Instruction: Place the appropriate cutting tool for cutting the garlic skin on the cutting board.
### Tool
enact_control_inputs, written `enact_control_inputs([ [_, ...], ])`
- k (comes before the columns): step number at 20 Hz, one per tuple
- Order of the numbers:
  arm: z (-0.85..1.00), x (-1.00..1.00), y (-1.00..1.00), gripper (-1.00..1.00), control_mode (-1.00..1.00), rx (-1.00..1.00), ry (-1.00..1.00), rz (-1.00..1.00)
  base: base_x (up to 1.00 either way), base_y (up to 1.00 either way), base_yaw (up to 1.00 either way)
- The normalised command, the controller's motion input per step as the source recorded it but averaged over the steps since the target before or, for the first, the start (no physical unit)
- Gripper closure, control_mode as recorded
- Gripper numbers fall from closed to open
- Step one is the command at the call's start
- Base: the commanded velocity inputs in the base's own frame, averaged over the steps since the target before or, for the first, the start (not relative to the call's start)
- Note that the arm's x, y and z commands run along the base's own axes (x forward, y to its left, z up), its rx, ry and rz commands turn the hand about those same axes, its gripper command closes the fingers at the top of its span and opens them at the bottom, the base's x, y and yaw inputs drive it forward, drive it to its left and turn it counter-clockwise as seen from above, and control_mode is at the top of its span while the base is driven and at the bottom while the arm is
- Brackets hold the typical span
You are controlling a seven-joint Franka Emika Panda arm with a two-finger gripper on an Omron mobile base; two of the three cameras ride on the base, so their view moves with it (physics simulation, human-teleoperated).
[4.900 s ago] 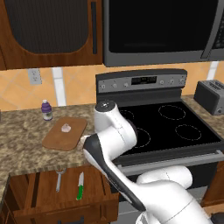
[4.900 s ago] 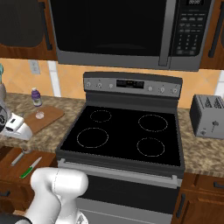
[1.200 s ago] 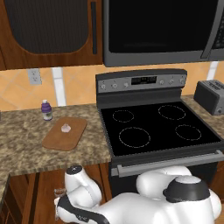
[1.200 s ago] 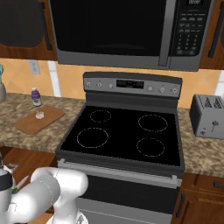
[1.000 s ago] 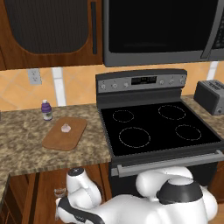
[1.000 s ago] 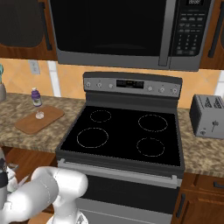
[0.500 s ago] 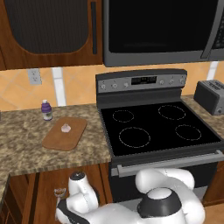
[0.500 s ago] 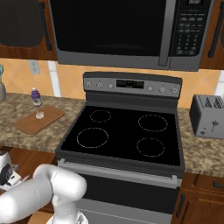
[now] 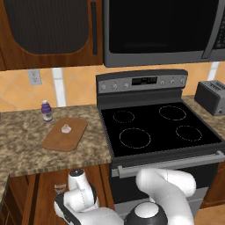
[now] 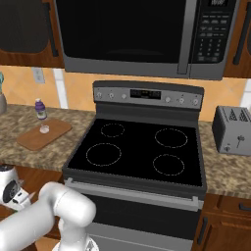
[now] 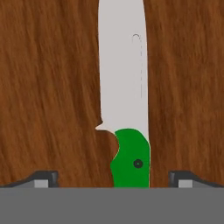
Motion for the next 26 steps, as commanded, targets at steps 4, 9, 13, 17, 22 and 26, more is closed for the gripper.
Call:
enact_control_inputs([
  [4,-0.07,0.0,0.14,1.0,-1.0,0.0,0.0,-0.03,0.0,0.0,0.0],
  [9,0.26,-0.02,0.27,1.0,-1.0,0.0,0.0,-0.17,0.0,0.0,0.0],
  [13,0.98,-0.55,0.0,1.0,-1.0,0.0,0.0,-0.25,0.0,0.0,0.0],
  [17,1.0,-0.8,-0.1,1.0,-1.0,0.0,0.0,-0.26,0.0,0.0,0.0],
  [22,1.0,-0.54,-0.16,1.0,-1.0,-0.14,-0.07,-0.26,0.0,0.0,0.0],
  [26,1.0,-0.1,-0.06,1.0,-1.0,-0.26,-0.19,-0.21,0.0,0.0,0.0],
])
